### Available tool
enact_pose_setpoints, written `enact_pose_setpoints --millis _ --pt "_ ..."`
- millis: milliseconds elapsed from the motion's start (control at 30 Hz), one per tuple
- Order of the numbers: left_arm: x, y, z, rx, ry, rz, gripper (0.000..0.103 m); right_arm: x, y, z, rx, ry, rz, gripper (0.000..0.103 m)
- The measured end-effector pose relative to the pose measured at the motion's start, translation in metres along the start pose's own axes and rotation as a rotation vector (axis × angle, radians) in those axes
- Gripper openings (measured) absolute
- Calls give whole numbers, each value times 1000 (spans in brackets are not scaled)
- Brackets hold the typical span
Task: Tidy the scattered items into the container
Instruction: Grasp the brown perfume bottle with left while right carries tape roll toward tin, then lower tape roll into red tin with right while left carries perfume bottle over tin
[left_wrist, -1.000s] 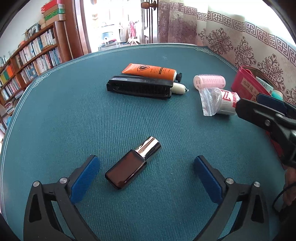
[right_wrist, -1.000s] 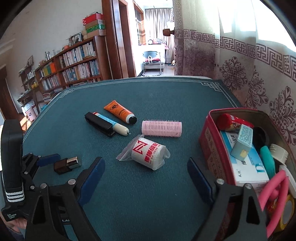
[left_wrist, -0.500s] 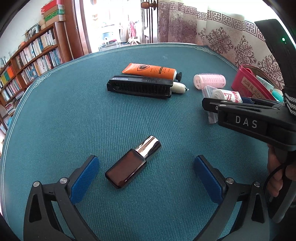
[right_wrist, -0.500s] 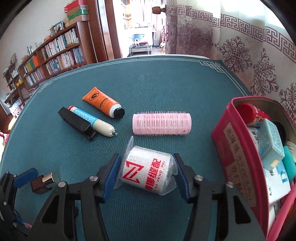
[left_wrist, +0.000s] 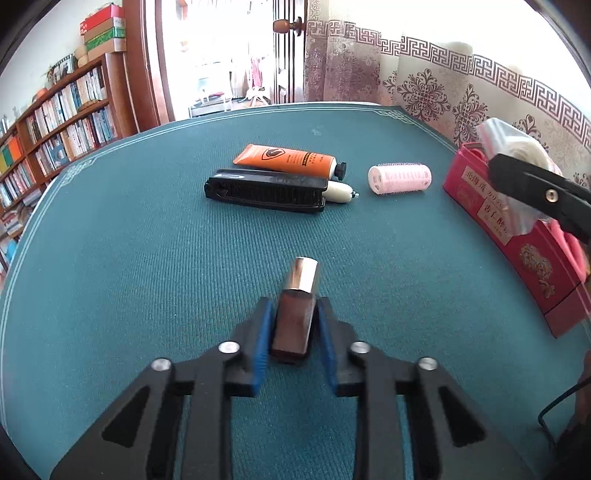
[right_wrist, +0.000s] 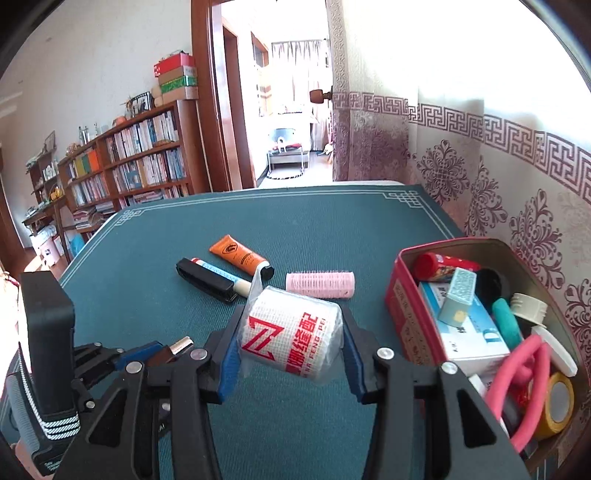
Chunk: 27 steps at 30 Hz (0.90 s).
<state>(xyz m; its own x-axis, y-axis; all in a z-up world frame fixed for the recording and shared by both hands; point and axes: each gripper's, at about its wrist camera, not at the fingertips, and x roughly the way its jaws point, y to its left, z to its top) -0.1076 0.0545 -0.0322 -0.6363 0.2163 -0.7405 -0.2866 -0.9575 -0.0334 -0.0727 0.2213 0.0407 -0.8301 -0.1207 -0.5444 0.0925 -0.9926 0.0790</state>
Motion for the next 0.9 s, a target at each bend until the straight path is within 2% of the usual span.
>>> enact_pose_setpoints --millis 133,333,467,600,800,900 --pt "-3 7 -1 -44 -8 -54 21 -32 -21 0 43 -72 -37 51" --pt "-15 -3 0 -30 -51 -116 21 -67 -72 -7 115 -135 -166 51" --pt "-23 -15 3 -2 -74 -142 21 -75 -113 -20 195 -120 -246 51" --pt "-31 -27 4 25 -90 -164 21 -78 -145 -31 273 -100 -283 51" --pt "-42 -44 7 49 -105 -204 21 -70 -157 -34 296 -80 -278 51" --pt "-49 -53 10 67 -115 -220 21 -64 -159 -37 289 -75 -325 51"
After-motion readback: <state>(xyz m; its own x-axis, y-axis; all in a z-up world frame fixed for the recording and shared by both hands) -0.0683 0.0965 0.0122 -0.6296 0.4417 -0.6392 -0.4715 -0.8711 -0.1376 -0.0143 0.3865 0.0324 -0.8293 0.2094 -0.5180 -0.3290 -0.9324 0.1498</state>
